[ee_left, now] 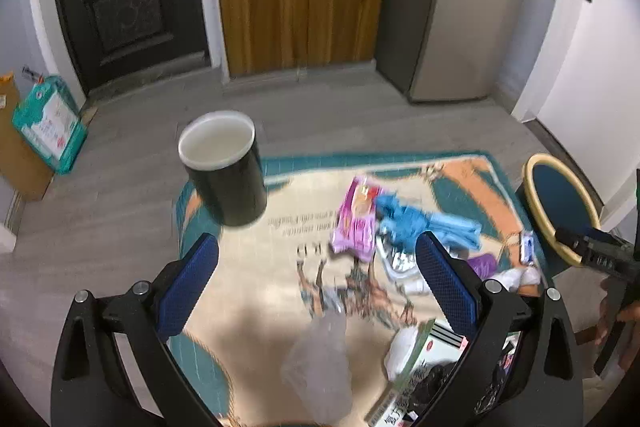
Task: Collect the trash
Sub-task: 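Lower left gripper to the clear plastic bag while right gripper grasps the blue-white box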
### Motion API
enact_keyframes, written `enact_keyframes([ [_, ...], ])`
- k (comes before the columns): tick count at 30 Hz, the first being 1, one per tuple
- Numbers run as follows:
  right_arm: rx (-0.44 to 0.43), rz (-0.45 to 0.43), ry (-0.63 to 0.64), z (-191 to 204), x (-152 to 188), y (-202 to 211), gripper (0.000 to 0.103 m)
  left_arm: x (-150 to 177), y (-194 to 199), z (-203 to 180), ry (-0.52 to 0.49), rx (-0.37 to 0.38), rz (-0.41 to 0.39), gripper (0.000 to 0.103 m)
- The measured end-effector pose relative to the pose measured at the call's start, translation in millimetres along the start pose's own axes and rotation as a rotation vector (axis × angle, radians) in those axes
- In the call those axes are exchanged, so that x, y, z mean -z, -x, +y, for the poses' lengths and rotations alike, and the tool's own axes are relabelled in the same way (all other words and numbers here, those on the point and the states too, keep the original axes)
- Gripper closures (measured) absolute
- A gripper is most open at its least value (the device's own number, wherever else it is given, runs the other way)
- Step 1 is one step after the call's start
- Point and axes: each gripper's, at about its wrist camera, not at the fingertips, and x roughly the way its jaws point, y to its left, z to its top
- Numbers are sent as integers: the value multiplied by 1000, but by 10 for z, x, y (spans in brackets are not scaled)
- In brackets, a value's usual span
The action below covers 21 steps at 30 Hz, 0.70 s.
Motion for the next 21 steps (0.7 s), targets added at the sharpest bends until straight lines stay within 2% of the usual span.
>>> enact_keyframes([
  [3,18,9,-25,-131,-28,-42,9,79,-82,-34,10,24,52,6],
  [5,33,15,-9,-149,-44,-80,14,132,-135,-49,-2,18,77,6],
  [7,37,27,17,-138,-45,-138,24,197,-214,-35,-3,9,112,6],
  [12,12,58,57,-134,-30,-246,36,373,-461,-41,-36,-21,222,11],
  [16,2,87,91,-106,0,-374,42,473,-603,-93,-66,-8,293,19],
  [21,-22,133,127,-14,40,-556,43,589,-767,-175,-120,-21,361,25],
])
